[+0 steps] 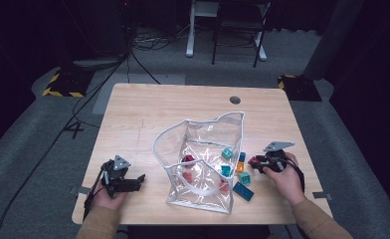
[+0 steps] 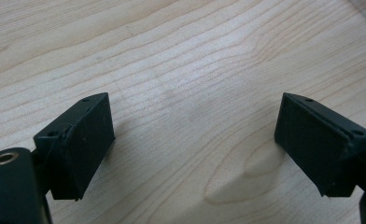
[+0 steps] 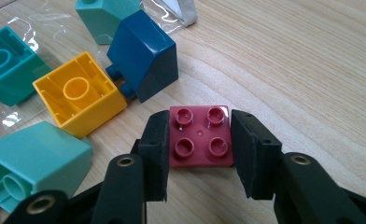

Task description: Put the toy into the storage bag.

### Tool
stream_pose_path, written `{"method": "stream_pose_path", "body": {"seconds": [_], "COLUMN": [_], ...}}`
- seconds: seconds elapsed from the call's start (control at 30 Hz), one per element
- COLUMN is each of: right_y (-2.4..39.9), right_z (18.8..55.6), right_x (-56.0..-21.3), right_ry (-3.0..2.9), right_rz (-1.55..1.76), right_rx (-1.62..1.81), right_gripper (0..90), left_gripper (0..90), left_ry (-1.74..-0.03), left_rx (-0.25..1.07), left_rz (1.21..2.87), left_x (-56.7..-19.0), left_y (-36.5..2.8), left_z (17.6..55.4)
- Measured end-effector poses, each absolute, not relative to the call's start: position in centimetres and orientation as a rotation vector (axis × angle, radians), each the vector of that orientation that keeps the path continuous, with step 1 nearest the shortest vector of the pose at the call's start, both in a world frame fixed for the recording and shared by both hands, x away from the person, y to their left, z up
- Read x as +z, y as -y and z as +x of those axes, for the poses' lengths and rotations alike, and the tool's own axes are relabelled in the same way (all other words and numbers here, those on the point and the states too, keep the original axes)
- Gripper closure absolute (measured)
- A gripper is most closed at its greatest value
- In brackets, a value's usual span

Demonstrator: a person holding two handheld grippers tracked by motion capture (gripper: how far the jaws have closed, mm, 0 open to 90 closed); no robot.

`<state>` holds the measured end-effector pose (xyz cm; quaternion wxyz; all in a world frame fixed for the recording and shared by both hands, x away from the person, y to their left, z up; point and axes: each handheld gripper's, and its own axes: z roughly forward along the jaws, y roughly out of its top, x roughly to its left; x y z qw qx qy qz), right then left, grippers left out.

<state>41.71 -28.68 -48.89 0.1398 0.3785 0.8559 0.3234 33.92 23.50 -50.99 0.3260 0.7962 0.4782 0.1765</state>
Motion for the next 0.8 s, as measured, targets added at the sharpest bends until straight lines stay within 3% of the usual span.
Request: {"method": "stream_pose_path", "body": {"seconds": [0.27,0.8], "right_y": [28.9,28.9], "right_z": [41.4,40.3], "right_x": [-47.5,-40.8], "right_ry": [-2.461,-2.397], "right_rz": [1.091,1.026], "right_rx": [0.975,1.07], "right_gripper": [59.3,59.4], "left_gripper": [12.1,12.1], "left_ry": [-1.255,-1.254], "left_rx": [0.464,0.464], "left_rz": [2.081,2.083], "left_x": [-51.0,-51.0], "left_y": [-23.5,-23.5], "left_z": [33.9,33.9]}}
